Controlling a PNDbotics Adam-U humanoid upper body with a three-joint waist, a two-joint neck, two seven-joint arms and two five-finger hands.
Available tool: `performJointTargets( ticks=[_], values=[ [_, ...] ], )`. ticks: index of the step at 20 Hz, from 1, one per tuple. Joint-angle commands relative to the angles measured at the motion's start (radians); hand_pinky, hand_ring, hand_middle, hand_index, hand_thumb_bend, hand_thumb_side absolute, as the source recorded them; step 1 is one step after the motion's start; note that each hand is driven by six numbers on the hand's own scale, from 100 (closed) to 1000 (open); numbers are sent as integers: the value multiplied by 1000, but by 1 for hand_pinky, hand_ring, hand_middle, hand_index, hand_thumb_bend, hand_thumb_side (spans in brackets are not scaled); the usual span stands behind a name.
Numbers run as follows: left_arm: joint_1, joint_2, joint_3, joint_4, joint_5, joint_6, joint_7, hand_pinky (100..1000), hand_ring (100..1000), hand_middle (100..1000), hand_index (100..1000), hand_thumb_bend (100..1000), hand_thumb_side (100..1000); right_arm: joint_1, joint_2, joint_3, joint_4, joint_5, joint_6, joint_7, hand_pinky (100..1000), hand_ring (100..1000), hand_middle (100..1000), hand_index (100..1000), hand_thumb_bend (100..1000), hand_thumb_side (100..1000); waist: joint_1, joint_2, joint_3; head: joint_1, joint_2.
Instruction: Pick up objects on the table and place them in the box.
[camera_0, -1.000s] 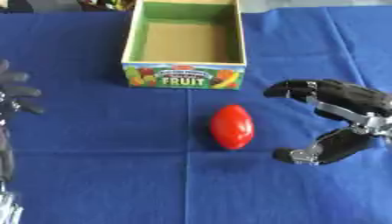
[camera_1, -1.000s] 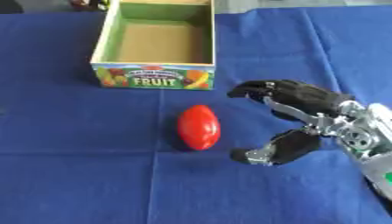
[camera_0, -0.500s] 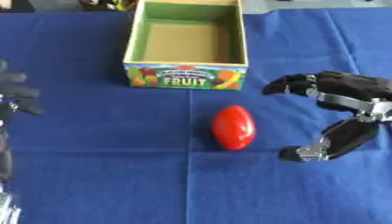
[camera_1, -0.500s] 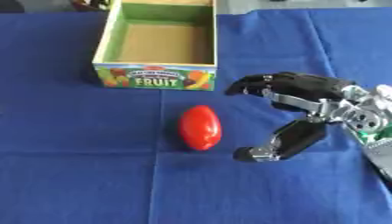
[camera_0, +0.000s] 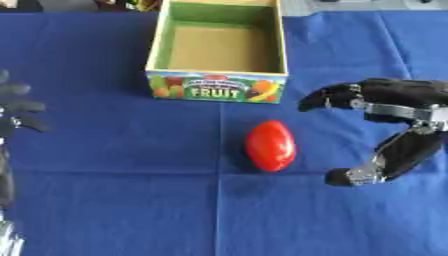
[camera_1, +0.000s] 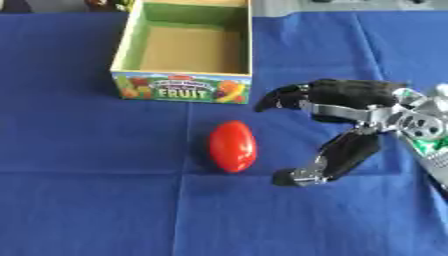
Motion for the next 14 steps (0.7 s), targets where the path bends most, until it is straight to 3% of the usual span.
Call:
performJointTargets(
  ticks=[1, 6, 14],
  values=[
    [-11, 6, -5, -19, 6, 3, -4, 427, 576, 626, 813, 100, 1000, -33, -49, -11, -20, -38, 13, 34, 906, 976, 938, 1000, 516, 698, -3, -17, 2, -16, 17],
    [-11, 8, -8, -19, 8, 4, -7, 427, 576, 626, 813, 100, 1000, -74, -60, -1, -20, -72, 36, 80, 905, 980, 937, 1000, 514, 700, -4, -20, 7, -40, 38],
    [-14, 8, -12, -19, 12, 6, -11, 427, 576, 626, 813, 100, 1000, -132, -59, 11, -20, -105, 73, 94, 900, 977, 929, 1000, 482, 718, -2, -19, 17, -54, 34]
  ],
)
